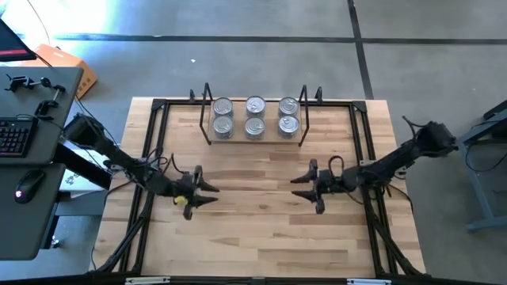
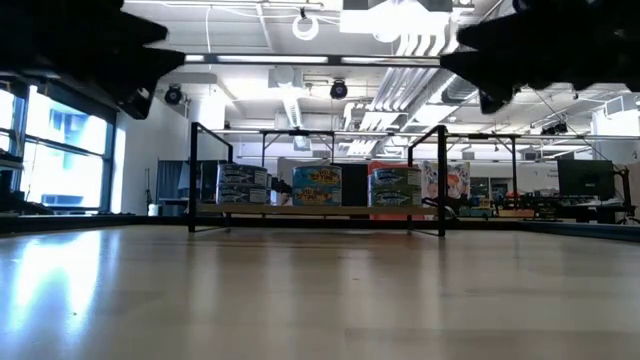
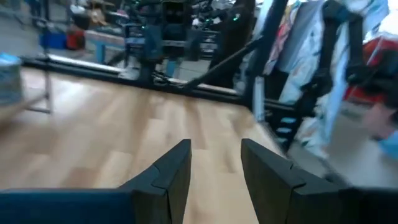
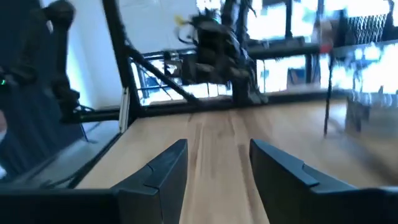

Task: Stack canned seafood by type on shelf
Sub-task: Return to Home Position

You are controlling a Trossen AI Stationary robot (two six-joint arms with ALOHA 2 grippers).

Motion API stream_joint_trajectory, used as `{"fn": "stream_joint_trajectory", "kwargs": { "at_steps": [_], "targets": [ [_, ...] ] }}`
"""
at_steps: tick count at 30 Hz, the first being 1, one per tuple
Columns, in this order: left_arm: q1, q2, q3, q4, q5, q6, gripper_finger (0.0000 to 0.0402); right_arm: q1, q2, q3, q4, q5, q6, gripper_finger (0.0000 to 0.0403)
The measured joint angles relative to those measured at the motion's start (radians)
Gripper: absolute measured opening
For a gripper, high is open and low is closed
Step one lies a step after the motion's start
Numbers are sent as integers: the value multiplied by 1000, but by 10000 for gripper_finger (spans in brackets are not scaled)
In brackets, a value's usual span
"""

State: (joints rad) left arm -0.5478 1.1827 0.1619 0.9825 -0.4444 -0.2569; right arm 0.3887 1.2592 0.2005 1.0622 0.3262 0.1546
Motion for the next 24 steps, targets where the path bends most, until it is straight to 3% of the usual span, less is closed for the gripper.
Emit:
{"fn": "stream_joint_trajectory", "kwargs": {
  "at_steps": [4, 8, 13, 18, 24],
  "targets": [
    [113, -41, -14, 11, 70, 82, 131, -104, -18, 41, 11, -143, -123, 164],
    [241, -138, -17, -22, 248, 140, 131, -213, -149, 43, -86, -323, -122, 164],
    [359, -286, -17, -159, 278, 172, 131, -287, -376, 43, -377, -327, -56, 164],
    [421, -463, -17, -355, 278, 164, 131, -273, -570, 43, -611, -319, -6, 164],
    [442, -663, -17, -583, 278, 156, 131, -202, -728, 43, -842, -182, 4, 164]
  ]
}}
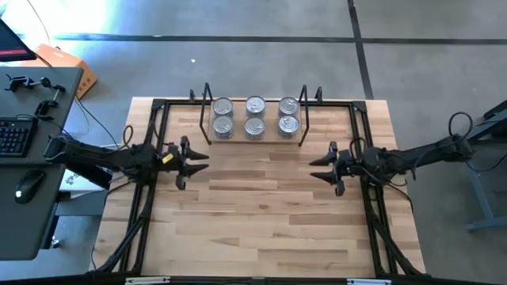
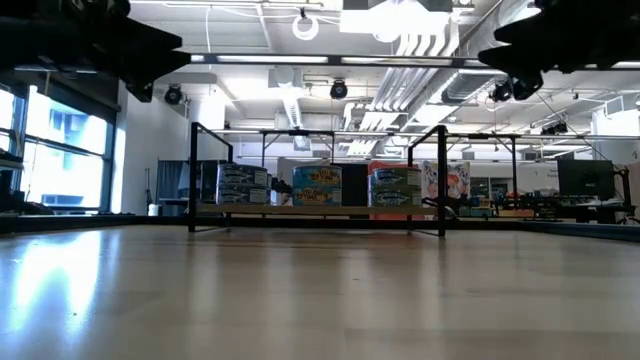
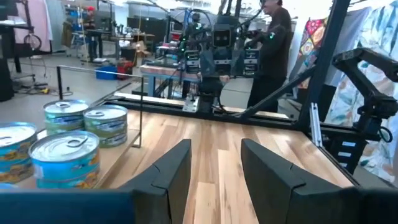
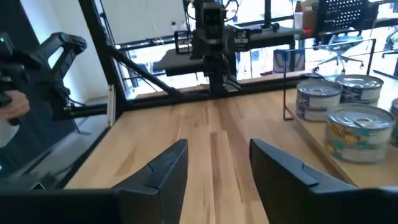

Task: Stack canned seafood by type on shelf
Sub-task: Return to Home Position

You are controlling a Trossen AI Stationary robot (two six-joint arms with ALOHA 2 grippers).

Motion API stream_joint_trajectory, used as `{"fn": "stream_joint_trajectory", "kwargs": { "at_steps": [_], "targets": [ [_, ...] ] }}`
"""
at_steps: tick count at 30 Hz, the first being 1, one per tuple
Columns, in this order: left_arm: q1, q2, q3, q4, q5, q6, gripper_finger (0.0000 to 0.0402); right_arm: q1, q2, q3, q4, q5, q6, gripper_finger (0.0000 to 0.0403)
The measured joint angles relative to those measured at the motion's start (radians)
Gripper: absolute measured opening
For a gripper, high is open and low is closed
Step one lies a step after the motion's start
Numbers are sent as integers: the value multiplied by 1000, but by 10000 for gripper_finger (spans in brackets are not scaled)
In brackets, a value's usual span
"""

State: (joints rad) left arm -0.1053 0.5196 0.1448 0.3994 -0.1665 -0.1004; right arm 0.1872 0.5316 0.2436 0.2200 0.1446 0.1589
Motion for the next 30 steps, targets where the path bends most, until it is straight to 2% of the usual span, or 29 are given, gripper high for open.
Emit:
{"fn": "stream_joint_trajectory", "kwargs": {
  "at_steps": [4, 9, 14, 19, 25, 30],
  "targets": [
    [1, -97, 0, -98, -3, -11, 131, 37, -67, 0, -88, 47, -6, 149],
    [1, -147, 0, -140, -4, -19, 131, 33, -117, -43, -113, 16, -4, 111],
    [1, -148, 0, -150, -4, -2, 131, -30, -140, -125, -48, -52, 51, 78],
    [1, -148, 0, -150, -4, -2, 131, -123, -175, -140, -55, -139, 39, 61],
    [1, -148, 0, -172, -54, -13, 131, -229, -293, -140, -204, -175, 48, 48],
    [1, -148, 0, -177, -57, -18, 131, -255, -425, -140, -333, -214, 57, 37]
  ]
}}
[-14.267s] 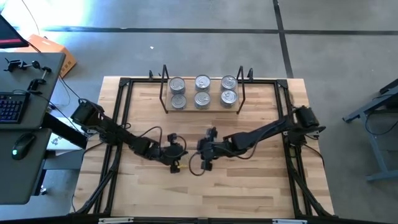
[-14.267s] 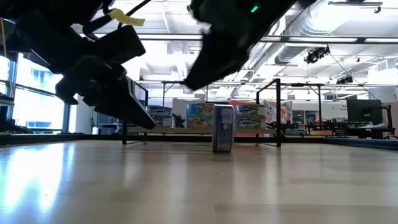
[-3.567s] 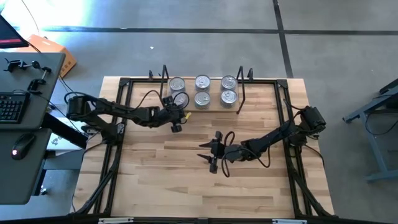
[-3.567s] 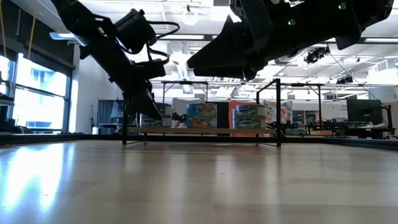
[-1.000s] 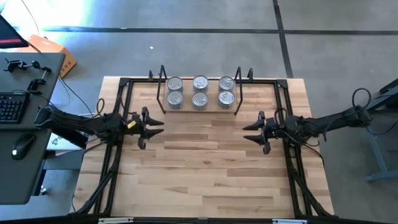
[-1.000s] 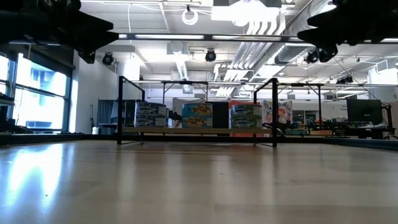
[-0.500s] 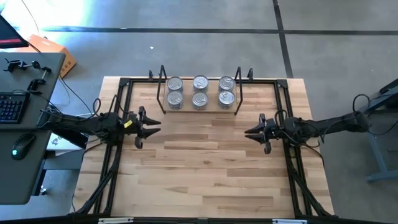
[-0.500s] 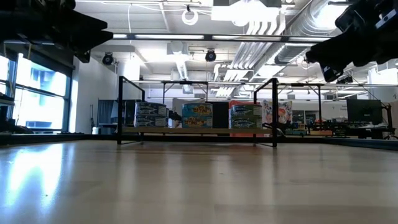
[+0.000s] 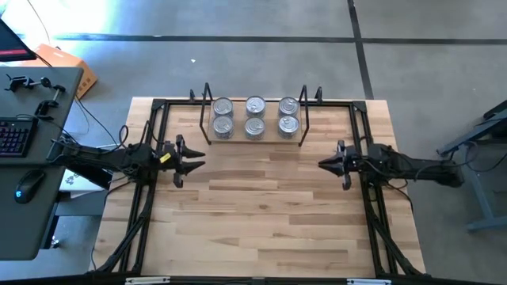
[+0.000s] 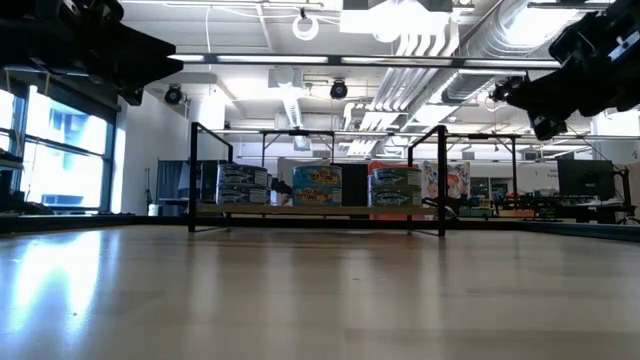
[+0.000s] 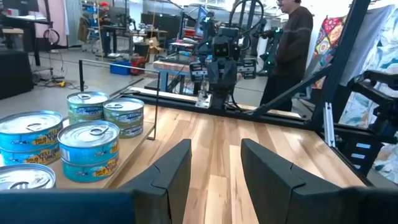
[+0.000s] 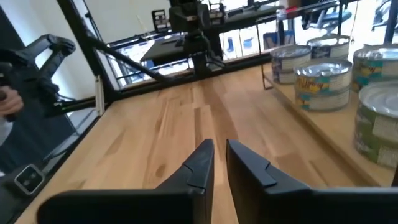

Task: Stack canned seafood by type on shelf
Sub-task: Return to Home Position

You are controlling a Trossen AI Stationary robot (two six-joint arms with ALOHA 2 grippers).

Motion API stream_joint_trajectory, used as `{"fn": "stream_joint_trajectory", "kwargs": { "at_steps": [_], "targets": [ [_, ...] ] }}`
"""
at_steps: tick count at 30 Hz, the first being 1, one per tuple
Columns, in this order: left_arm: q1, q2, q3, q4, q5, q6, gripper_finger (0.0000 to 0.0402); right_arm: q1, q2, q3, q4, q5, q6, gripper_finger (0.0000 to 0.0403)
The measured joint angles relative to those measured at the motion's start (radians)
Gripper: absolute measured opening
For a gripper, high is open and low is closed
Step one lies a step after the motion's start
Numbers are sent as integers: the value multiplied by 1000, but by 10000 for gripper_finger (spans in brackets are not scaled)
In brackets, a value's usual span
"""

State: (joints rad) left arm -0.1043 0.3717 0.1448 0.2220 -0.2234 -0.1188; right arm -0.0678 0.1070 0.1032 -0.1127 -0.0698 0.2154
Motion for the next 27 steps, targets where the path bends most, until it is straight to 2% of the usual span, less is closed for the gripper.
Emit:
{"fn": "stream_joint_trajectory", "kwargs": {
  "at_steps": [4, 8, 14, 19, 22, 27],
  "targets": [
    [0, 0, 0, -9, 0, 0, 131, 4, -106, 0, -138, -4, 33, 29],
    [1, -34, 0, -13, -1, 9, 131, 5, -96, -1, -175, -61, 76, 23],
    [2, -192, 2, -68, -6, 43, 131, 5, -105, -2, -173, -68, 57, 16],
    [2, -367, 2, -282, 1, 23, 131, 5, -104, -2, -172, -67, 56, 16],
    [2, -365, 8, -342, 24, 35, 131, 5, -102, -3, -168, -67, 66, 16],
    [2, -368, -20, -322, 83, 105, 131, 5, -98, -3, -168, -50, 84, 16]
  ]
}}
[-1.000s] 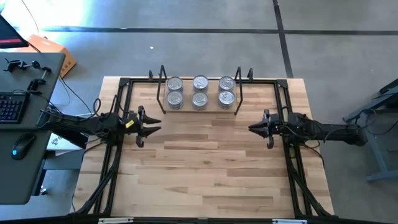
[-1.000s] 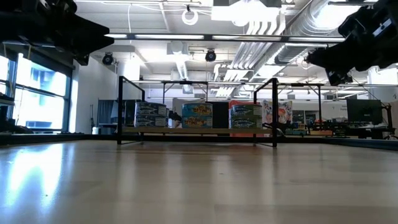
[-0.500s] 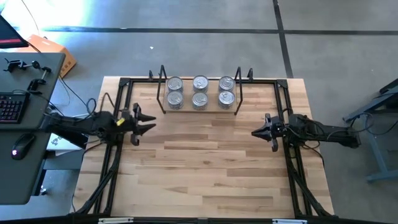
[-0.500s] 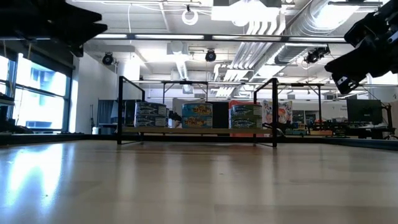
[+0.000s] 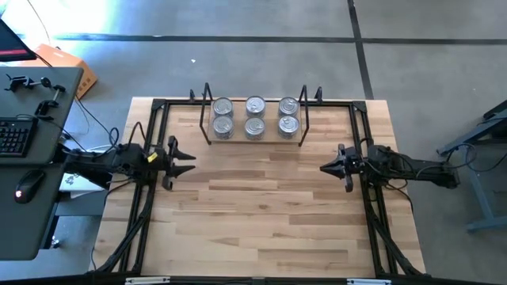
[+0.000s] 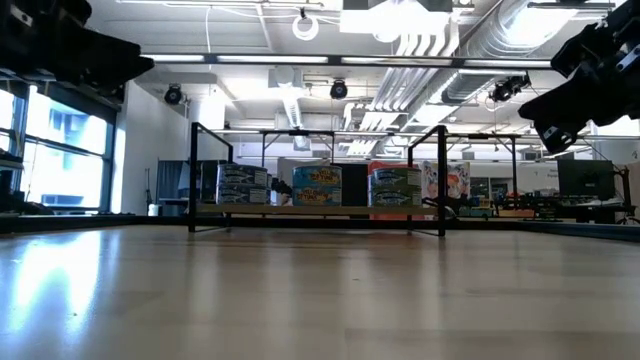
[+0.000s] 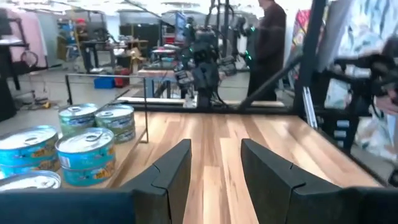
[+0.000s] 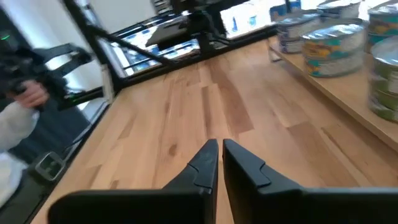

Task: Stack canned seafood by type on shelf
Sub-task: Return to Home Position

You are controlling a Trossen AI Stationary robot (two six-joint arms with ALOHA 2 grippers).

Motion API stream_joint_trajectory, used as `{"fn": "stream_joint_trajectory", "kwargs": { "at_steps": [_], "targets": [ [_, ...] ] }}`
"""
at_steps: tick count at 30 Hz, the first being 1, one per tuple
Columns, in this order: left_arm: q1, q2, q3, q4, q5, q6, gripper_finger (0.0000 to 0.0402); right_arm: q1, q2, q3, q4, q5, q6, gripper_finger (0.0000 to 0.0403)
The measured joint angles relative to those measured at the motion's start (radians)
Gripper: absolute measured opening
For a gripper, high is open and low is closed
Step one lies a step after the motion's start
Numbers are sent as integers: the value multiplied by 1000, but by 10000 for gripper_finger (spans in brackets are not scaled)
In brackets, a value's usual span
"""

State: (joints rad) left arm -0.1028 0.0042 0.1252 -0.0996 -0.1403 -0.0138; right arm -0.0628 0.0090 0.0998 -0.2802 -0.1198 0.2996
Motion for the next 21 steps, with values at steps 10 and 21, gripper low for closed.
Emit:
{"fn": "stream_joint_trajectory", "kwargs": {
  "at_steps": [10, 21],
  "targets": [
    [1, 0, -112, 121, 29, 32, 106, 0, 5, 0, -3, 57, 40, 16],
    [1, 2, -112, 115, 68, 121, 10, 0, 5, 0, -4, 57, 40, 16]
  ]
}}
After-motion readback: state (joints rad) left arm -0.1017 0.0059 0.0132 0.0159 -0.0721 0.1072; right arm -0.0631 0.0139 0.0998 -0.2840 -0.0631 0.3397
